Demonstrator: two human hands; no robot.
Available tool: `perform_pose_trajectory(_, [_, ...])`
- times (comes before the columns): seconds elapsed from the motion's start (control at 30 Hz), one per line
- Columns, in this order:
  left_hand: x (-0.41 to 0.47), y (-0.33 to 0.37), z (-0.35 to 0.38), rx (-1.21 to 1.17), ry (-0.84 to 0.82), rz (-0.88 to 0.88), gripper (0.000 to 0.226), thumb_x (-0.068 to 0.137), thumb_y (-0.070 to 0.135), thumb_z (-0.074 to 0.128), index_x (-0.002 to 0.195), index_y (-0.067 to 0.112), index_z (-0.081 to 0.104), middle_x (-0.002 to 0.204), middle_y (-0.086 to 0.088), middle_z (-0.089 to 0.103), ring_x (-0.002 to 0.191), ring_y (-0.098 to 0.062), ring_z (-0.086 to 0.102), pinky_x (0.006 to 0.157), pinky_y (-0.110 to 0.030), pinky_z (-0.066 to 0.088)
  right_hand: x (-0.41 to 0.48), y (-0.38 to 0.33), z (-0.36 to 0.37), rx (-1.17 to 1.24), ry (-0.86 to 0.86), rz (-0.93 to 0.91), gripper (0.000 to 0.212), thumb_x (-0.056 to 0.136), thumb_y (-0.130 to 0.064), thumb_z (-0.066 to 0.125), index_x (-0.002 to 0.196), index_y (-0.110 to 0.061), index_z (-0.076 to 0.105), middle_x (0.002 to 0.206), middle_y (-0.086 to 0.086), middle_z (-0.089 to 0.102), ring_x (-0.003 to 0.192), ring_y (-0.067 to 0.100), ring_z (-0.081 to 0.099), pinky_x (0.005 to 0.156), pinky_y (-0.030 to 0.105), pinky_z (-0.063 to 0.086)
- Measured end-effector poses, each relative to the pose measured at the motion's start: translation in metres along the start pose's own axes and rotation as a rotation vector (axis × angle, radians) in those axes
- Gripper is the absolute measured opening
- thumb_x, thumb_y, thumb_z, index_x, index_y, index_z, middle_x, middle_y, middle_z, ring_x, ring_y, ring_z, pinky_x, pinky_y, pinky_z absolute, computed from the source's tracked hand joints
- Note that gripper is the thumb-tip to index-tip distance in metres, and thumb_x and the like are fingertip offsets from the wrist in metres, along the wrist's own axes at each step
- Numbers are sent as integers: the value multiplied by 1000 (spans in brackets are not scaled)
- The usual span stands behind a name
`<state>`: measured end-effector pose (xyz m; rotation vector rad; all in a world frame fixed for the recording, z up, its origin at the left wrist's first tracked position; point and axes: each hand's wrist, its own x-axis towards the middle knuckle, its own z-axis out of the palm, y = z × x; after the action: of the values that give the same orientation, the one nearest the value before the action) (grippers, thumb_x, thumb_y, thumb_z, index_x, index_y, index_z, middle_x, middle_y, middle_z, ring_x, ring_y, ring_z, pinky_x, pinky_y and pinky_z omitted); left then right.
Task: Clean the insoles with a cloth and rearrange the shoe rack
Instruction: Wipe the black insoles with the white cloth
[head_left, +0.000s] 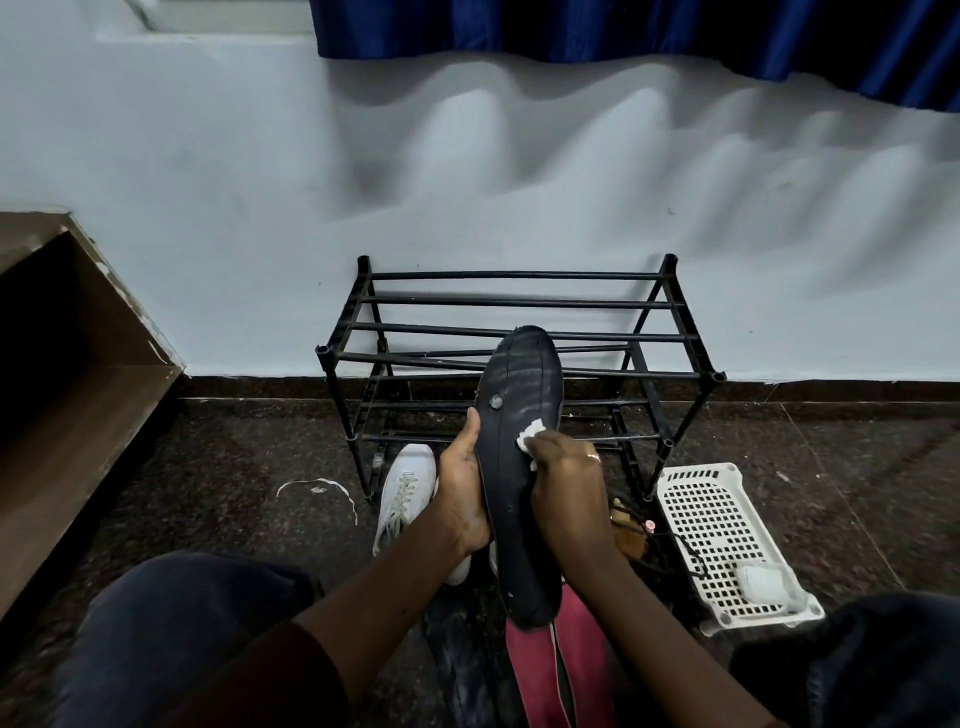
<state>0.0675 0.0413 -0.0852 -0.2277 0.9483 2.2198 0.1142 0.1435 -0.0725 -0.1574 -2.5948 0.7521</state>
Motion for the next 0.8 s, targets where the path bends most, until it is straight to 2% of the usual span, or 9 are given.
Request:
perform_pose_trajectory(0.07, [-2, 2, 1, 15, 21, -1, 71, 90, 62, 35, 113, 3, 67, 111, -18, 66, 96, -29, 65, 87, -36, 53, -12, -7, 0, 17, -2, -46, 38, 57, 17, 64, 84, -8, 73, 86, 6, 70, 74, 30, 62, 66, 23, 44])
perform_pose_trajectory(0.13, [-3, 3, 2, 26, 43, 1, 77, 87, 64, 37, 125, 0, 58, 123, -23, 59, 108, -34, 59, 97, -39, 46, -26, -14, 1, 24, -17, -103, 36, 56, 14, 64, 83, -8, 73, 85, 6, 70, 72, 27, 63, 64, 22, 47])
perform_pose_trajectory(0.27, [0, 1, 3, 9, 64, -8, 86, 79, 69, 44, 133, 1, 51, 137, -26, 47, 130, -38, 44, 111, -45, 33, -34, -14, -2, -5, -33, -176, 35, 60, 3, 57, 90, -6, 72, 89, 9, 68, 73, 28, 65, 60, 22, 52])
perform_pose_trajectory(0.33, [2, 0, 2, -2, 75, -1, 83, 82, 69, 41, 131, 4, 54, 135, -23, 51, 124, -36, 50, 108, -44, 37, -25, -14, -5, -39, -30, -145, 35, 61, 3, 57, 91, -6, 71, 90, 11, 67, 74, 32, 63, 62, 29, 54])
perform_pose_trajectory(0.43, [1, -1, 2, -10, 57, 0, 72, 90, 65, 30, 114, 7, 67, 111, -16, 68, 94, -28, 68, 86, -37, 50, -6, -12, -7, -90, -23, -48, 32, 63, 10, 64, 90, -5, 71, 90, 15, 65, 72, 37, 59, 61, 36, 54])
perform_pose_trajectory(0.53, [0, -3, 3, -13, 30, -26, 70, 90, 63, 32, 104, 7, 73, 105, -15, 70, 89, -27, 70, 82, -36, 52, 12, -8, -8, -65, -3, 89, 28, 75, 9, 59, 96, -4, 71, 98, 16, 64, 84, 39, 58, 71, 37, 50])
perform_pose_trajectory(0.6, [-1, -4, 3, -10, 20, -36, 68, 90, 61, 33, 107, 6, 71, 108, -16, 69, 91, -28, 69, 84, -37, 52, 20, -5, -9, 7, 23, 180, 26, 82, 8, 53, 100, 0, 70, 103, 18, 63, 92, 34, 58, 80, 24, 43])
perform_pose_trajectory(0.67, [-2, -4, 3, -7, -4, -52, 65, 90, 57, 35, 108, 5, 70, 108, -16, 68, 91, -28, 68, 88, -38, 49, 21, -4, -10, 59, 46, 229, 24, 84, 8, 53, 101, 2, 69, 104, 18, 63, 95, 29, 59, 76, 7, 31])
perform_pose_trajectory(0.8, [-3, 0, 2, 24, -51, -58, 54, 89, 46, 40, 99, 5, 74, 100, -15, 71, 84, -26, 70, 81, -35, 51, 15, 0, -16, 171, 84, 257, 24, 82, 10, 55, 96, 1, 71, 103, 14, 64, 94, 23, 60, 77, 3, 29])
